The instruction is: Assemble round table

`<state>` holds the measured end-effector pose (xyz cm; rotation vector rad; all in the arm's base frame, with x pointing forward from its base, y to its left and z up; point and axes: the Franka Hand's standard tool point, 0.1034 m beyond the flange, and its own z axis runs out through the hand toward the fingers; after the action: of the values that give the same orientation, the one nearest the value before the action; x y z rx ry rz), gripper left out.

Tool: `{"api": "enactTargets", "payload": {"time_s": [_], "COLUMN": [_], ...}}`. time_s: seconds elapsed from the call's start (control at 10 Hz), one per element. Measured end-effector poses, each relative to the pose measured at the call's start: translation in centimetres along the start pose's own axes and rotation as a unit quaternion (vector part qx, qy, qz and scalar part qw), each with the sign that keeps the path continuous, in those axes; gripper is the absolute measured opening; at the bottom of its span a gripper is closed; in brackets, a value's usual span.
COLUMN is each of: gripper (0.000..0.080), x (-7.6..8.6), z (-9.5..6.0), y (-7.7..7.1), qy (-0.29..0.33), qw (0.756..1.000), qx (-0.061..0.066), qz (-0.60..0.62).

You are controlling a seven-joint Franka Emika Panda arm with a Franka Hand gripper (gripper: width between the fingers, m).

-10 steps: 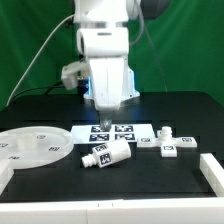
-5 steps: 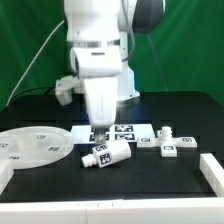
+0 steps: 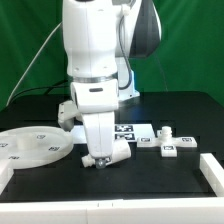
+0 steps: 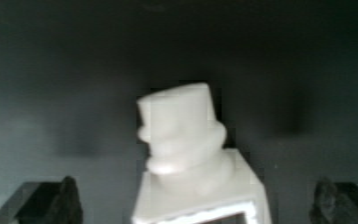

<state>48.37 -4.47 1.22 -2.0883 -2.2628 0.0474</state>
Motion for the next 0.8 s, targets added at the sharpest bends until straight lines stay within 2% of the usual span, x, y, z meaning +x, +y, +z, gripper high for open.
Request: {"api": "enactTargets", "payload": {"time_s": [0.1,0.2,0.3,0.4,0.5,0.6,0.7,0.8], "gripper": [0.0649,0.0649,0.0649,0.0527,0.0527,0.0388,0.0315,0.0315], "x": [0.54,0.50,0.44,0.42,0.40,0.38,0.37,0.36], "z": [0.37,0.52,0.54,0.54,0.54,0.54,0.54,0.54], "y": [-0.30,-0.30,-0.34,-0.35,-0.35,-0.36,-0.36,-0.36], "qy": [0.002,0.002,0.002,0.002,0.002,0.002,0.002,0.002], "qw": [1.000,1.000,1.000,1.000,1.000,1.000,1.000,1.000], "qx": [0.003,-0.003,-0.003,-0.003,-0.003,-0.003,-0.003,-0.003], "qz": [0.008,0.010,0.011,0.011,0.011,0.011,0.011,0.011]}}
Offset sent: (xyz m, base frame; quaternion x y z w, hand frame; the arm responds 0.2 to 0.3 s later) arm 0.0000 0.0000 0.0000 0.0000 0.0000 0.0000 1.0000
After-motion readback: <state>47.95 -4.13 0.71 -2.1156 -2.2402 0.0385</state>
